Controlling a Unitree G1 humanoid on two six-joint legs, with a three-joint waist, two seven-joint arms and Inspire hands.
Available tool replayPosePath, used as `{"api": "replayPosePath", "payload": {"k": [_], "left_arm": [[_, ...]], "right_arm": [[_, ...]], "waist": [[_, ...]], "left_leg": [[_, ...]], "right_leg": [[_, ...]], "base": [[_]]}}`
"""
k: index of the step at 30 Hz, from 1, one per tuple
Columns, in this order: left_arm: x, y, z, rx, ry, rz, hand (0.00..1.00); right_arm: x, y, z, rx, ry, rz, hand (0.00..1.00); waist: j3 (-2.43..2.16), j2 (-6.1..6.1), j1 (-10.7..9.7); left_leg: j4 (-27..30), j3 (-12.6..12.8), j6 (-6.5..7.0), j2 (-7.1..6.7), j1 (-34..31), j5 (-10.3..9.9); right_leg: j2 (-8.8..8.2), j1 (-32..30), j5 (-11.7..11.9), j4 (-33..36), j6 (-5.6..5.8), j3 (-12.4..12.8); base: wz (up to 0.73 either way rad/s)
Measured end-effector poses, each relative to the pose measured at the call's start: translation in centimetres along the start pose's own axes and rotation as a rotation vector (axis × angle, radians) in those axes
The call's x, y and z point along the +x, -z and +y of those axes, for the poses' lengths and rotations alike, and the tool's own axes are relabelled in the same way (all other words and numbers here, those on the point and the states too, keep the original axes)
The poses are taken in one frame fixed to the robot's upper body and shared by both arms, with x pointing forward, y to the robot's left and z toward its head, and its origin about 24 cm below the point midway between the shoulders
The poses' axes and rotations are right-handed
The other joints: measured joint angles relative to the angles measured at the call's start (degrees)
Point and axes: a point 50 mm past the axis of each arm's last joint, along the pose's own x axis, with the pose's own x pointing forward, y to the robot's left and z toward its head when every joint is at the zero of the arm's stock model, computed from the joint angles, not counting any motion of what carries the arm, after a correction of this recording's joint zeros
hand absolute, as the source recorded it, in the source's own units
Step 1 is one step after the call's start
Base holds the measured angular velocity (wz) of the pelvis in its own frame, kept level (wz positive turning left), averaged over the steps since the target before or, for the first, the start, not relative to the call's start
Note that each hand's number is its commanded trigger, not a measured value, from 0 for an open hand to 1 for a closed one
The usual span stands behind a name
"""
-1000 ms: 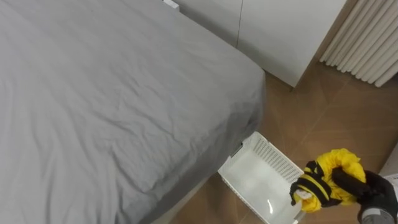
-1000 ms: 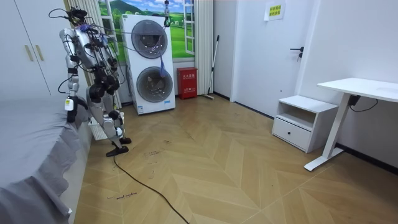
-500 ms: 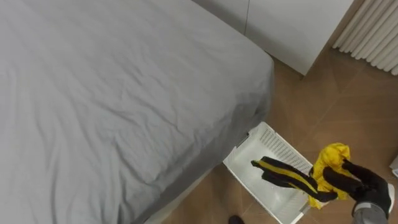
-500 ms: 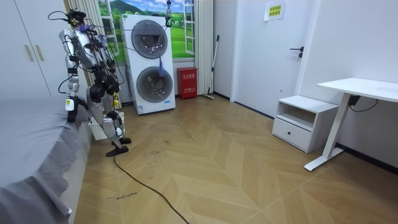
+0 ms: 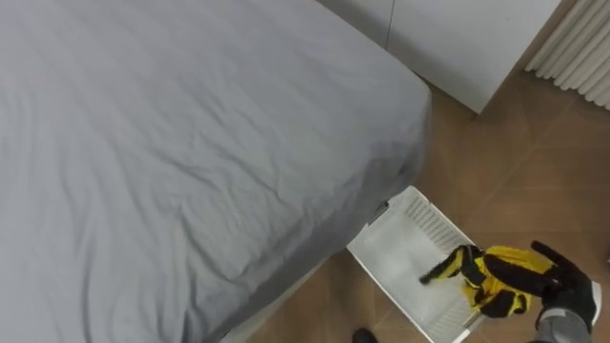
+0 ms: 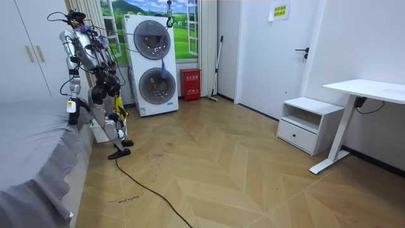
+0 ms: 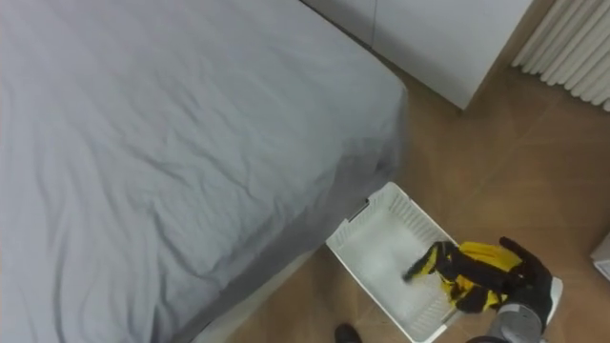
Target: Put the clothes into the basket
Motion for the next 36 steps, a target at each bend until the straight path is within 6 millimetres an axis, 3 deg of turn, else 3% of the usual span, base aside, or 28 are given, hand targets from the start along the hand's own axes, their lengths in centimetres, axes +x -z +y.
{"api": "replayPosePath", "payload": {"k": [10, 16, 24, 30, 36], "left_arm": [[0.0, -0.4, 0.0, -0.003, 0.001, -0.028, 0.0], [0.0, -0.5, 0.0, -0.005, 0.005, -0.04, 0.0], [0.0, -0.5, 0.1, -0.004, 0.011, -0.039, 0.0], [0.0, -0.1, 0.5, -0.002, 0.005, -0.024, 0.0], [-0.2, 0.6, 0.7, -0.01, 0.008, -0.016, 0.0]], "right_arm": [[-0.1, 0.4, 0.1, -0.027, -0.014, 0.001, 0.0], [-0.2, 1.0, -0.7, -0.027, -0.002, 0.018, 0.0], [-0.3, 1.0, -0.5, -0.017, 0.0, 0.018, 0.0], [-1.1, 2.6, -0.7, -0.041, -0.016, 0.045, 0.0], [-2.9, 6.1, -2.3, -0.064, -0.029, 0.137, 0.0]], "waist": [[0.31, -0.44, 0.9], [0.29, -0.42, 1.1], [0.19, -0.74, 1.1], [-0.07, -2.5, 1.2], [-1.09, -4.61, 2.5]], "left_leg": [[0.1, -0.7, -0.03, -0.03, 0.1, 0.0], [0.1, -2.0, -0.03, 0.0, 0.6, 0.0], [0.1, -2.3, -0.03, 0.06, 1.2, 0.0], [-0.1, -3.2, -0.07, 0.06, 3.0, 0.0], [-0.7, -5.7, -0.13, 0.19, 6.8, 0.0]], "right_leg": [[-0.26, 0.5, 0.0, -0.3, -0.02, -0.8], [-0.77, 2.2, 0.0, -1.3, -0.02, -2.8], [-0.95, 3.4, -0.1, -1.7, 0.0, -3.5], [-0.9, 6.0, -0.1, -3.2, -0.01, -4.2], [-1.05, 12.7, 0.7, -7.8, -0.03, -6.9]], "base": [[0.04], [0.13], [0.05], [0.07], [0.2]]}}
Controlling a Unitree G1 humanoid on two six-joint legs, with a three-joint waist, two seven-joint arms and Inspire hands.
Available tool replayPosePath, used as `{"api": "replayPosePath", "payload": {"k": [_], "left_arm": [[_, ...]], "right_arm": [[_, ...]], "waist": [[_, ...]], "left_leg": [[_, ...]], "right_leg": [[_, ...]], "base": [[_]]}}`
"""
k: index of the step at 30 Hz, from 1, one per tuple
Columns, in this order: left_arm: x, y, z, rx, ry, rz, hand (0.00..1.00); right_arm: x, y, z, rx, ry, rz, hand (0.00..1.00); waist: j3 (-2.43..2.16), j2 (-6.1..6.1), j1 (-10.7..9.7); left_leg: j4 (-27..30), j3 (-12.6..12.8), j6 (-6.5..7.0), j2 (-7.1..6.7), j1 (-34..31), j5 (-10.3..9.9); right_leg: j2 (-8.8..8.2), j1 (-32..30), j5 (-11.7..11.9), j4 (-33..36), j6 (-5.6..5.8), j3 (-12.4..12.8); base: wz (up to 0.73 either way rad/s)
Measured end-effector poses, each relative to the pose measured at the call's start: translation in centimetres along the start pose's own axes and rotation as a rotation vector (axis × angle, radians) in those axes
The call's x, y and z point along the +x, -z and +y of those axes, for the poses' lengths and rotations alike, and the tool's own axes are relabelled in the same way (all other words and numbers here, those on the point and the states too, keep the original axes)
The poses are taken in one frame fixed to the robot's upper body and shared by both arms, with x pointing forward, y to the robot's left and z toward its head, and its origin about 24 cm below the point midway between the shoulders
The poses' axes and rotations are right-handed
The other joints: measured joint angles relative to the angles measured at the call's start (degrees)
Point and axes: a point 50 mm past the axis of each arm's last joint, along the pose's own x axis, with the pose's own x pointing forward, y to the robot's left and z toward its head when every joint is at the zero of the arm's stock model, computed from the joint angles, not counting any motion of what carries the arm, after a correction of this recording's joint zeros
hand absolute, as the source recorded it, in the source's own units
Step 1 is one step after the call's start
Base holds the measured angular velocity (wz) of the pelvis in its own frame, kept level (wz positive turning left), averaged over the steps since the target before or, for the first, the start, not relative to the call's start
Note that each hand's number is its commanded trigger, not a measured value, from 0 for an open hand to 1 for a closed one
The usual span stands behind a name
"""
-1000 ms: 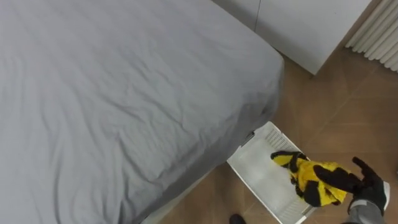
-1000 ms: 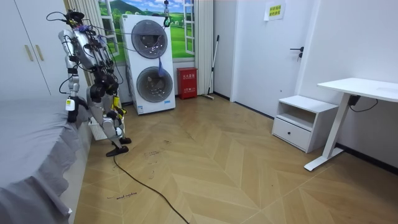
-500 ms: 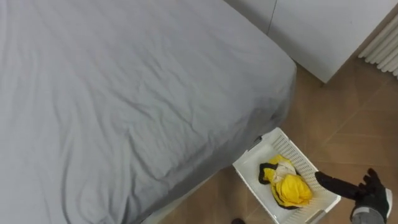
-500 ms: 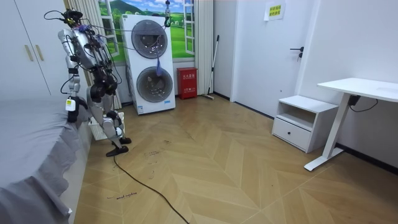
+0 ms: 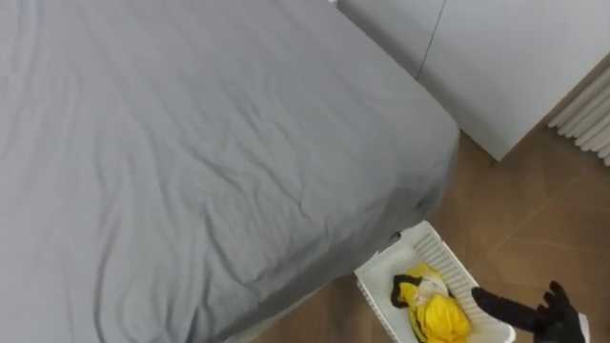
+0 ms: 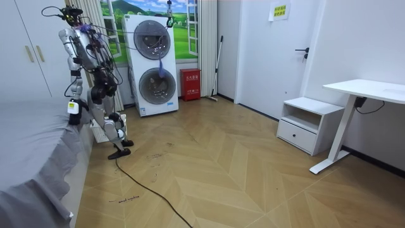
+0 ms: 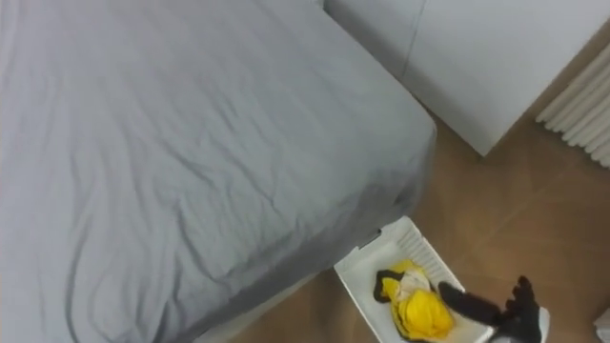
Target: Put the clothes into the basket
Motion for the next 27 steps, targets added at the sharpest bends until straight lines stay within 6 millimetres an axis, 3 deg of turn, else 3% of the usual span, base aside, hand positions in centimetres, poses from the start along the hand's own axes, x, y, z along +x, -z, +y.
{"api": "replayPosePath", "payload": {"k": [2, 5, 9, 12, 14, 16, 21, 27], "left_arm": [[-0.1, 0.4, 0.1, 0.0, -0.003, 0.008, 0.0], [-0.2, 0.6, 0.2, -0.018, -0.012, 0.015, 0.0], [-0.4, 1.5, 0.3, -0.039, -0.024, 0.033, 0.0], [-0.4, 1.4, 0.3, -0.068, -0.034, 0.03, 0.0], [-0.3, 1.2, 0.4, -0.047, -0.043, 0.023, 0.0], [-0.3, 1.2, 0.4, -0.042, -0.044, 0.02, 0.0], [-0.3, 0.9, -0.1, -0.026, -0.033, 0.008, 0.0], [-0.2, 0.7, 0.1, -0.038, -0.043, 0.002, 0.0]], "right_arm": [[-0.6, 1.5, -0.5, 0.011, -0.002, 0.047, 0.0], [-1.0, 3.4, -0.9, -0.012, -0.008, 0.122, 0.0], [-2.2, 6.9, -1.1, -0.059, -0.043, 0.276, 0.0], [-3.1, 8.8, -1.2, -0.074, -0.075, 0.365, 0.0], [-3.6, 9.7, -1.1, -0.092, -0.1, 0.41, 0.0], [-4.1, 10.4, -1.0, -0.114, -0.123, 0.443, 0.0], [-4.7, 11.3, -0.6, -0.172, -0.175, 0.501, 0.0], [-4.3, 10.6, 1.3, -0.253, -0.265, 0.479, 0.0]], "waist": [[-0.11, -0.95, 0.3], [0.1, -1.87, 0.2], [0.09, -3.21, 1.7], [0.04, -3.32, 2.3], [0.29, -3.66, 2.7], [0.56, -4.05, 3.5], [0.47, -4.65, 4.3], [0.58, -5.47, 6.3]], "left_leg": [[-0.7, -1.2, -0.01, -0.2, 2.4, 0.0], [-1.4, -2.9, -0.02, -0.47, 4.7, 0.0], [-2.2, -4.8, -0.04, -1.01, 8.6, 0.0], [-2.7, -6.5, -0.11, -1.34, 9.6, -0.1], [-2.8, -7.7, -0.11, -1.51, 9.9, -0.1], [-2.8, -8.1, -0.11, -1.58, 10.5, -0.1], [-2.7, -11.2, -0.09, -2.31, 11.5, -0.1], [-2.2, -14.0, -0.02, -2.92, 11.6, -0.1]], "right_leg": [[-0.24, 3.5, 0.0, -1.8, 0.04, -1.3], [-0.42, 7.2, 0.0, -3.8, 0.12, -2.7], [-0.67, 12.1, 0.0, -6.5, 0.33, -3.6], [-0.79, 14.0, 0.0, -7.5, 0.58, -4.9], [-0.82, 15.1, 0.0, -7.5, 0.66, -6.0], [-0.88, 16.0, 0.0, -7.7, 0.69, -6.4], [-1.66, 18.0, -0.6, -8.4, 1.08, -9.3], [-2.12, 19.8, -0.7, -8.4, 1.32, -11.9]], "base": [[0.29], [0.36], [0.21], [0.26], [0.22], [0.16], [0.32], [0.22]]}}
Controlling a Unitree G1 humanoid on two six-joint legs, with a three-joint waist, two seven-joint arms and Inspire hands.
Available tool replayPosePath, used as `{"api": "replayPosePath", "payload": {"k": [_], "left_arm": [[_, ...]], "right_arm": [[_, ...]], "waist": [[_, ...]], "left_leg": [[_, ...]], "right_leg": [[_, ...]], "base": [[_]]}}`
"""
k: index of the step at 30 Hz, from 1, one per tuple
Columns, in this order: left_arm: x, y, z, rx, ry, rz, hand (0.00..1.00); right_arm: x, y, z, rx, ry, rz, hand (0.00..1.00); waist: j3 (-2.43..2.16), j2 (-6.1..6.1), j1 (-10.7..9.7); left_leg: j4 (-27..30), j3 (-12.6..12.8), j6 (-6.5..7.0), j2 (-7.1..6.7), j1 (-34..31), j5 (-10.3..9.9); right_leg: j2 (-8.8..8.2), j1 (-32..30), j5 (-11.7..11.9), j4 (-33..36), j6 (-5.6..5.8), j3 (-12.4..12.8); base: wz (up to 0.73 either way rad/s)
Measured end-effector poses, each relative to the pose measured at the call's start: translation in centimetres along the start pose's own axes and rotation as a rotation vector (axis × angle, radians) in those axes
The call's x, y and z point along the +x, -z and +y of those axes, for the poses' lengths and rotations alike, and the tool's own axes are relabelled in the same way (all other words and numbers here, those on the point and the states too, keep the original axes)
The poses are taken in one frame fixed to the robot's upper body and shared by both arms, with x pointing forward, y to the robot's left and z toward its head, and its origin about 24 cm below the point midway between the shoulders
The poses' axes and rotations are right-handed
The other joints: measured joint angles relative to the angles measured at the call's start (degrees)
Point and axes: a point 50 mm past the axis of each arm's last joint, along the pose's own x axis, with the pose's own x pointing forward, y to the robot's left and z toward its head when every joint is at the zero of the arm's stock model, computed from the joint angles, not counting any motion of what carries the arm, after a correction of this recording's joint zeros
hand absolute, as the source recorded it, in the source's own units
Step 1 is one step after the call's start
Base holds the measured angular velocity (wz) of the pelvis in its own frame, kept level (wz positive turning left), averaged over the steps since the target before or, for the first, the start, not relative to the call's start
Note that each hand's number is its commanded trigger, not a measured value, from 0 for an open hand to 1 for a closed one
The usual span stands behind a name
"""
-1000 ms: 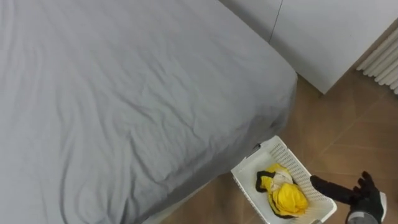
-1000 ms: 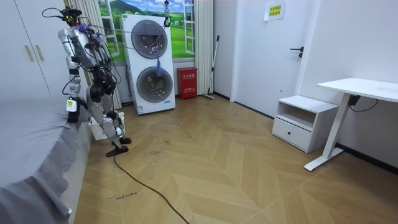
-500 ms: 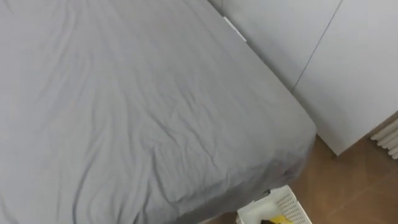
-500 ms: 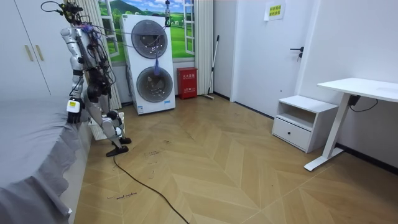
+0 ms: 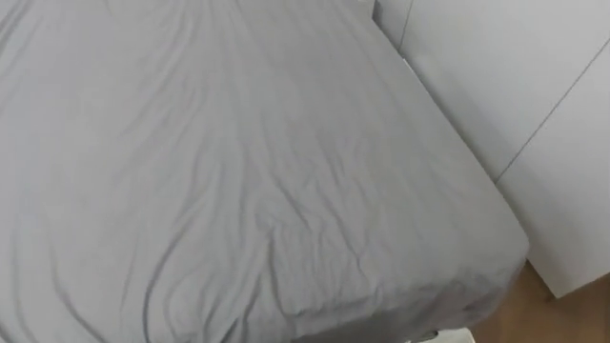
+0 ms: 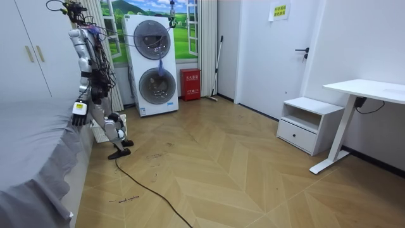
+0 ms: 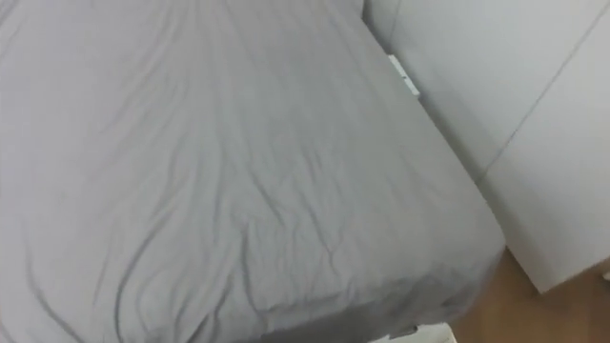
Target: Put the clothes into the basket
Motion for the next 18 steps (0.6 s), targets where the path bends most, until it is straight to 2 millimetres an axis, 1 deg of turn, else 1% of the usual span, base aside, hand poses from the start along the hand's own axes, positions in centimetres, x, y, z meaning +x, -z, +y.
{"api": "replayPosePath", "payload": {"k": [2, 4, 5, 8, 10, 11, 12, 13, 16, 18], "left_arm": [[0.1, -0.5, 0.0, 0.014, -0.002, -0.014, 0.0], [0.2, -0.7, 0.0, 0.028, -0.002, -0.021, 0.0], [0.2, -0.7, 0.0, 0.029, -0.002, -0.022, 0.0], [0.2, -0.8, -0.2, 0.037, 0.003, -0.025, 0.0], [0.2, -0.8, -0.3, 0.035, 0.005, -0.027, 0.0], [0.2, -0.9, -0.4, 0.034, 0.007, -0.028, 0.0], [0.1, -0.8, -0.4, 0.034, 0.008, -0.026, 0.0], [0.1, -0.7, -0.4, 0.034, 0.008, -0.024, 0.0], [0.1, -0.7, -0.3, 0.03, 0.006, -0.021, 0.0], [0.1, -0.5, -0.3, 0.03, 0.006, -0.013, 0.0]], "right_arm": [[0.1, -0.6, 0.7, -0.045, -0.03, -0.008, 0.0], [0.2, -0.8, 1.0, -0.056, -0.047, -0.003, 0.0], [0.2, -0.8, 1.0, -0.06, -0.055, -0.003, 0.0], [0.2, -1.2, 1.3, -0.08, -0.064, -0.01, 0.0], [0.2, -1.3, 1.5, -0.104, -0.07, -0.009, 0.0], [0.2, -1.2, 1.6, -0.111, -0.071, -0.008, 0.0], [0.2, -1.1, 1.5, -0.112, -0.069, -0.006, 0.0], [0.2, -0.9, 1.4, -0.118, -0.065, 0.0, 0.0], [0.1, -0.2, 1.2, -0.116, -0.057, 0.016, 0.0], [0.1, -0.1, 1.1, -0.118, -0.053, 0.018, 0.0]], "waist": [[0.13, -0.42, 0.9], [0.27, -0.61, 1.5], [0.25, -0.6, 1.8], [0.27, -0.33, 2.0], [0.28, -0.05, 2.1], [0.33, 0.1, 2.0], [0.28, 0.19, 1.9], [0.22, 0.28, 1.6], [0.24, 0.17, 1.9], [0.23, 0.22, 1.9]], "left_leg": [[0.3, -1.0, 0.01, -0.16, -0.2, 0.0], [0.4, -1.7, 0.04, -0.29, -0.2, 0.0], [0.5, -2.3, 0.2, -0.43, -0.2, -0.1], [0.7, -3.1, 0.47, -0.66, -0.2, -0.3], [0.7, -3.1, 0.73, -0.68, -0.3, -0.5], [0.7, -3.2, 0.81, -0.78, -0.3, -0.6], [0.7, -3.5, 0.86, -0.89, -0.2, -0.6], [0.7, -4.2, 0.94, -1.13, 0.0, -0.6], [0.9, -4.6, 1.16, -1.25, 0.6, -0.7], [0.9, -4.7, 1.22, -1.27, 0.9, -0.8]], "right_leg": [[-0.12, 0.2, 0.0, 0.0, 0.02, -0.9], [-0.23, 0.7, -0.1, -0.1, 0.09, -1.8], [-0.29, 1.0, -0.2, -0.1, 0.29, -2.3], [-0.56, 1.3, -0.4, 0.1, 0.48, -3.7], [-0.61, 1.1, -0.5, 0.5, 0.6, -3.8], [-0.56, 1.1, -0.6, 1.0, 0.83, -3.9], [-0.57, 1.2, -0.7, 1.1, 0.91, -4.0], [-0.66, 1.7, -0.7, 1.1, 0.94, -4.0], [-0.65, 2.4, -0.7, 1.0, 0.96, -3.2], [-0.61, 2.8, -0.6, 1.0, 1.01, -3.2]], "base": [[0.19], [0.26], [0.28], [0.22], [0.03], [0.0], [0.13], [0.18], [0.12], [0.02]]}}
